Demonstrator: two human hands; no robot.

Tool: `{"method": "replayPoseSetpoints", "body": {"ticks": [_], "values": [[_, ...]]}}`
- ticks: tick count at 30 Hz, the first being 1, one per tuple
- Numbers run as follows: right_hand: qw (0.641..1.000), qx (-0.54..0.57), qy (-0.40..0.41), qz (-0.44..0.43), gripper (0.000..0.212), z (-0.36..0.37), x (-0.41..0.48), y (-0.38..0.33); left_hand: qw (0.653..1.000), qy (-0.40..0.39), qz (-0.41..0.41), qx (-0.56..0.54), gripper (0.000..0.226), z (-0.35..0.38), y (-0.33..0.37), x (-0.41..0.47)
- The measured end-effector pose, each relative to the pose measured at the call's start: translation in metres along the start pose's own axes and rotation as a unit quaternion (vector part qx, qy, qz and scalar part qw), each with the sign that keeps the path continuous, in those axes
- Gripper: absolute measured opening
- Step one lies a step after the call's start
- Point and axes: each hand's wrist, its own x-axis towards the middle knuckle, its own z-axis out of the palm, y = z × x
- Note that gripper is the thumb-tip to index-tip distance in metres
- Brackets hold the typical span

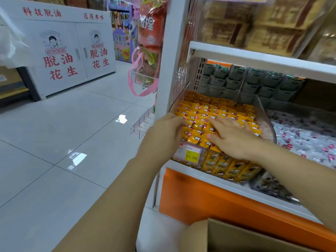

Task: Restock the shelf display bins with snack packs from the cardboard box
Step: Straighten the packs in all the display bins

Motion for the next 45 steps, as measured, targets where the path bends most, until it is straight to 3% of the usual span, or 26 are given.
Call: {"method": "replayPoseSetpoints", "body": {"ticks": [3, 6, 13, 18, 27, 33, 35, 37, 40, 42, 45], "values": [[0.999, 0.005, -0.007, 0.031, 0.068, 0.019, -0.006, 0.008, 0.989, -0.113, 0.061, 0.069, 0.04, 0.022, 0.011, -0.002], [0.999, 0.02, 0.012, 0.043, 0.068, 0.018, 0.005, 0.007, 0.973, -0.161, 0.057, 0.156, 0.048, 0.033, 0.011, -0.002], [0.994, 0.081, -0.076, -0.013, 0.07, -0.001, -0.005, 0.017, 0.961, -0.189, 0.032, 0.2, 0.05, 0.034, 0.016, -0.002], [0.998, 0.056, 0.008, 0.028, 0.062, 0.006, -0.039, 0.023, 0.977, -0.113, 0.017, 0.182, 0.047, 0.047, 0.037, 0.006], [0.991, 0.117, -0.008, 0.066, 0.057, 0.019, -0.016, 0.012, 0.954, -0.183, -0.05, 0.232, 0.044, 0.073, 0.052, 0.037], [0.992, 0.103, -0.069, -0.016, 0.036, -0.013, -0.044, 0.021, 0.946, -0.2, -0.098, 0.234, 0.031, 0.055, 0.078, 0.047], [0.99, 0.118, -0.024, -0.071, 0.034, -0.023, -0.067, 0.034, 0.955, -0.177, -0.08, 0.223, 0.03, 0.051, 0.093, 0.045], [0.978, 0.163, 0.081, -0.098, 0.033, -0.028, -0.092, 0.053, 0.974, -0.148, -0.042, 0.166, 0.032, 0.053, 0.11, 0.039], [0.958, 0.147, 0.237, -0.068, 0.033, -0.022, -0.12, 0.094, 0.991, -0.101, 0.074, 0.041, 0.034, 0.068, 0.135, 0.033], [0.972, 0.074, 0.22, -0.026, 0.042, -0.009, -0.125, 0.121, 0.985, -0.106, 0.132, -0.01, 0.037, 0.083, 0.149, 0.03], [0.995, 0.052, 0.083, 0.026, 0.055, 0.017, -0.123, 0.146, 0.977, -0.153, 0.149, 0.012, 0.042, 0.108, 0.162, 0.028]]}}
